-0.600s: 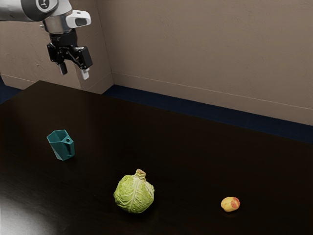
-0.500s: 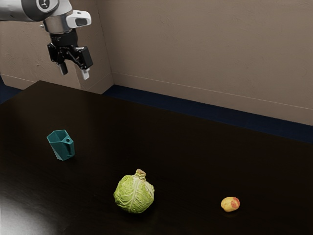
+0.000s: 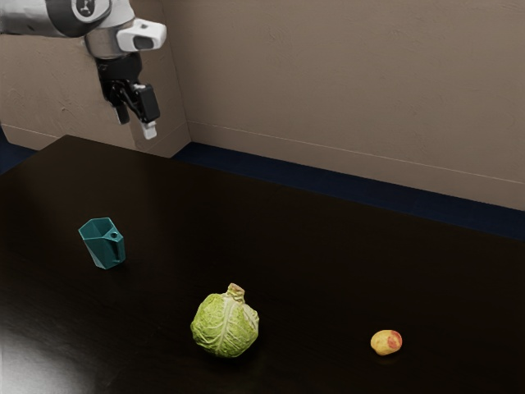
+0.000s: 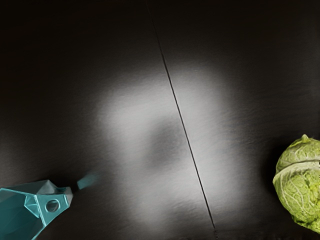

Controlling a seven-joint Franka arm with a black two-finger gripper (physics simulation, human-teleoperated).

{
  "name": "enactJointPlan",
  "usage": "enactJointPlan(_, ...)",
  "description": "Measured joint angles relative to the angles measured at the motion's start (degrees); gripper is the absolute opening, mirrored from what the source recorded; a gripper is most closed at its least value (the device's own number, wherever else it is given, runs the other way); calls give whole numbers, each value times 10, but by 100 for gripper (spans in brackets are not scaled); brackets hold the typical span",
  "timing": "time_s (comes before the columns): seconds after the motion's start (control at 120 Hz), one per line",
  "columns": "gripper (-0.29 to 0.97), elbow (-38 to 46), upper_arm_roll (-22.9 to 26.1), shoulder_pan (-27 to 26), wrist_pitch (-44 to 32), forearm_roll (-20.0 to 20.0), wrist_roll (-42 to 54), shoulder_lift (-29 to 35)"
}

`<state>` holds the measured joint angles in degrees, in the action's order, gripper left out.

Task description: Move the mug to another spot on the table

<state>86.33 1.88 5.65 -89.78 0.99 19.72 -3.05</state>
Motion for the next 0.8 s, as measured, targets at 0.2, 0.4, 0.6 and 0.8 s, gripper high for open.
enactJointPlan(0.2,68,2,-1,1,-2,34,153,-40)
enactJointPlan(0.4,68,7,-3,24,-19,69,281,-95)
enactJointPlan(0.6,68,108,-15,25,-56,78,377,-99)
enactJointPlan(0.8,68,160,-32,31,-109,81,449,-104)
